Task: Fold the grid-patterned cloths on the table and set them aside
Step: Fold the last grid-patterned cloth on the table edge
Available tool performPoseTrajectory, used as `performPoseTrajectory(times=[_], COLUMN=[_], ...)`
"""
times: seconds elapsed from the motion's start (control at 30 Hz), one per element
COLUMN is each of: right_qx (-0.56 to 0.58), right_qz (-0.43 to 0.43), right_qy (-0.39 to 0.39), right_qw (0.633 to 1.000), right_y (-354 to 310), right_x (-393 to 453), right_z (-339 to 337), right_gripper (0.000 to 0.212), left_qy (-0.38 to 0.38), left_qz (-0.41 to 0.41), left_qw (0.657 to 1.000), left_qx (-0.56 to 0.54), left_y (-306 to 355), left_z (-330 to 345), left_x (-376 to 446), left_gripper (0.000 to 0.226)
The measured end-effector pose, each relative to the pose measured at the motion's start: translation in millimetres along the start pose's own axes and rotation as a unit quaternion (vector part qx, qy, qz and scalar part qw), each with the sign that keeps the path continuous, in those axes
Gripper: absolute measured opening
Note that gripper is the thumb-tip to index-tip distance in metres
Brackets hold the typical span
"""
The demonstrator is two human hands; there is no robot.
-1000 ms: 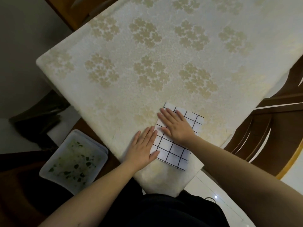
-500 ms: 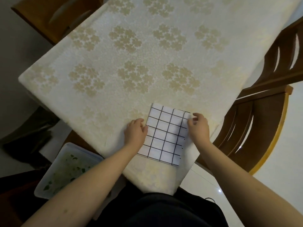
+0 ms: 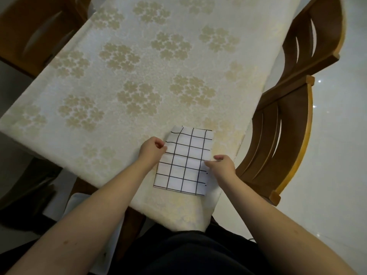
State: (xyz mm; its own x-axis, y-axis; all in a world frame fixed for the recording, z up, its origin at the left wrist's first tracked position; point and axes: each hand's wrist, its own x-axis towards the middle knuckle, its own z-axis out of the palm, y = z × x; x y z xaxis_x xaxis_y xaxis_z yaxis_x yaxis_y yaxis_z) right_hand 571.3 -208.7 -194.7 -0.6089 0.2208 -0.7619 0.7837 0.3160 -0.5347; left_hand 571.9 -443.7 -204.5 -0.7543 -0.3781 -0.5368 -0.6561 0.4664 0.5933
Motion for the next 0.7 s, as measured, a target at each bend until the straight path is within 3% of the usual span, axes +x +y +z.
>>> performPoseTrajectory(times=[0.23, 0.5, 0.7], right_qx=[-0.019, -0.021, -0.039], right_qz=[-0.02, -0.073, -0.106], right_qy=[-0.018, -0.003, -0.033], right_qw=[0.999, 0.997, 0.993], right_y=[4, 12, 22], right_x=[3, -1, -4], right_z=[1, -10, -20], right_gripper=[0.021, 0.019, 0.013], left_qy=[-0.12, -0.105, -0.161], left_qz=[0.029, 0.036, 0.075], left_qw=[0.985, 0.977, 0.97], left_qx=[-0.118, -0.182, -0.167], left_y=[-3, -17, -35], left_z=[-15, -24, -32], left_x=[-10, -11, -16], left_gripper=[0.046, 0.017, 0.025])
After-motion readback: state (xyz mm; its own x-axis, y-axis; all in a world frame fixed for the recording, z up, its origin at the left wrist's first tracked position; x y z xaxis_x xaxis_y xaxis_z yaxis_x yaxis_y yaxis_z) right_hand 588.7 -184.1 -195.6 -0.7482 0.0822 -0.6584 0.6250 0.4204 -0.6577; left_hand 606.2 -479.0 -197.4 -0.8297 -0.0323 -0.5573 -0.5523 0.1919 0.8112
